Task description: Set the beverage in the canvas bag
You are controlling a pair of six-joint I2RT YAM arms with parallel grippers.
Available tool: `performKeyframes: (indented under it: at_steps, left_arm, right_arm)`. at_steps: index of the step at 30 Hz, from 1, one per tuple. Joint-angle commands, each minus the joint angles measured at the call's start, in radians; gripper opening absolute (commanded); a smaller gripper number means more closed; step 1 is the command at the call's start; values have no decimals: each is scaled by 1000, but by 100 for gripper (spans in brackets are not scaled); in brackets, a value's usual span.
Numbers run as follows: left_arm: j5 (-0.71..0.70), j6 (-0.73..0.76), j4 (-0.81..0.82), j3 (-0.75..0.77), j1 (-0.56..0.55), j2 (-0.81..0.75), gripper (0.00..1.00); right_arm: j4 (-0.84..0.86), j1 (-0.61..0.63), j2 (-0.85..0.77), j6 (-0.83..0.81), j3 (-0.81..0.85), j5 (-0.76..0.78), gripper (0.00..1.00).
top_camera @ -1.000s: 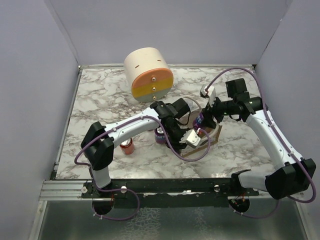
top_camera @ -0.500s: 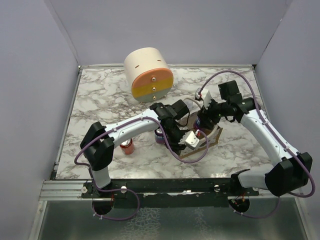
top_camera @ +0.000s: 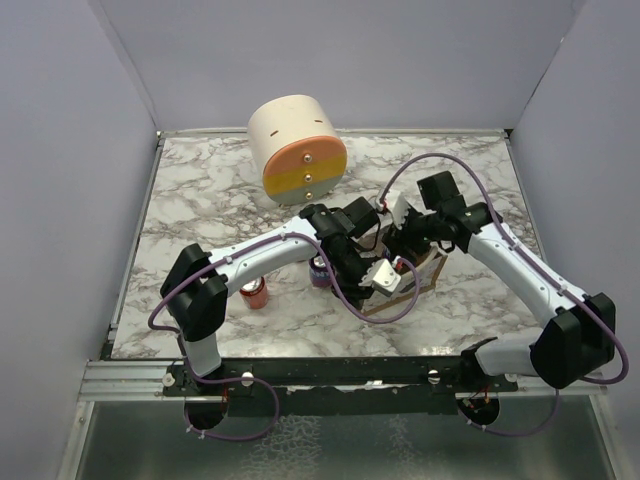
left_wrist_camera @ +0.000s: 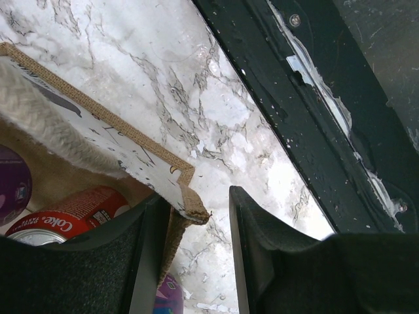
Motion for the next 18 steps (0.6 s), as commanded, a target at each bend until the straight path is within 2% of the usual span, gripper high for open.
performKeyframes:
  at_steps: [1,18]
  left_arm:
    - [17,-4,-14,9,-2,-10,44]
    - [6,13,-22,18,-2,0,45]
  right_arm:
    - [124,7,-9,7,-36,42,31]
    - [238,7,34,79,-91,36,31]
